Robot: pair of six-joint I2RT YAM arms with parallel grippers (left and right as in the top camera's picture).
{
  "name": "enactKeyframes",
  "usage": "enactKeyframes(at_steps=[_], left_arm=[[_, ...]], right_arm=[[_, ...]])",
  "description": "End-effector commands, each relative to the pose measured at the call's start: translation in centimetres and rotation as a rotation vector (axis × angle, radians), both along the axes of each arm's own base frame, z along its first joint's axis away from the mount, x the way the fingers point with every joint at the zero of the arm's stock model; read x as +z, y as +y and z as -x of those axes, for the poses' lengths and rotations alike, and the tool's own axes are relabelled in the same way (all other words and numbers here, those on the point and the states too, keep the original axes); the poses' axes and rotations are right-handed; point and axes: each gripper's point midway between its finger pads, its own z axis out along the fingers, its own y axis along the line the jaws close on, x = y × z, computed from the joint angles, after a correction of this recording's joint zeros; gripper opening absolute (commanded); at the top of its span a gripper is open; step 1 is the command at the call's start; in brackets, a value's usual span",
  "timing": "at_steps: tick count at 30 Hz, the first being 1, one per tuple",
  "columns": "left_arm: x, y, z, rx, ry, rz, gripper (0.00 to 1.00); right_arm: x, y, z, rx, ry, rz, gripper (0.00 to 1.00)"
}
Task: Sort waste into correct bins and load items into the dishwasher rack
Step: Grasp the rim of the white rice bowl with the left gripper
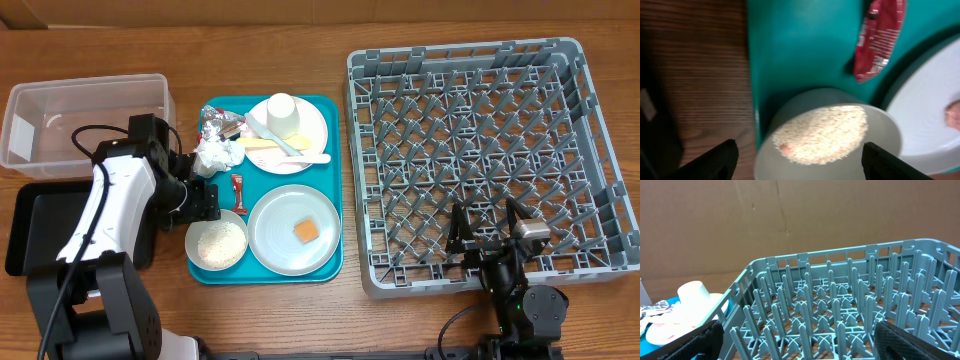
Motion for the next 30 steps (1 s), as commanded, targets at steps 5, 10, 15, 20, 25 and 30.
enactKeyframes(at_steps=[5, 10, 15, 20, 25, 30], left_arm=[[-0.62, 0.93, 0.21, 0.004, 0.021, -0.052, 0.88], [-0.64, 0.89, 0.26, 0.001, 0.023, -0.052, 0.90], [-0.67, 1.20, 0.32, -0.053, 0.021, -0.068, 0.85], [-0.70, 1.79, 0.32, -0.071, 0.022, -0.101, 0.82], [-0.79, 1.79, 0.74, -0.110, 0.039, -0.099, 0.83], [-1.17, 1.71, 1.18, -0.126, 0.068, -0.093, 0.83]], right_arm=[[-0.14, -0.04, 0.01, 0.000, -0.007, 0.004, 1.00], [-0.14, -0.04, 0.01, 0.000, -0.007, 0.004, 1.00], [-0.14, -0.04, 0.01, 0.000, -0.007, 0.004, 1.00], [-0.14, -0.04, 0.01, 0.000, -0.007, 0.004, 1.00], [-0.14, -0.04, 0.01, 0.000, -0.007, 0.004, 1.00], [-0.14, -0.04, 0.01, 0.000, -0.007, 0.004, 1.00]])
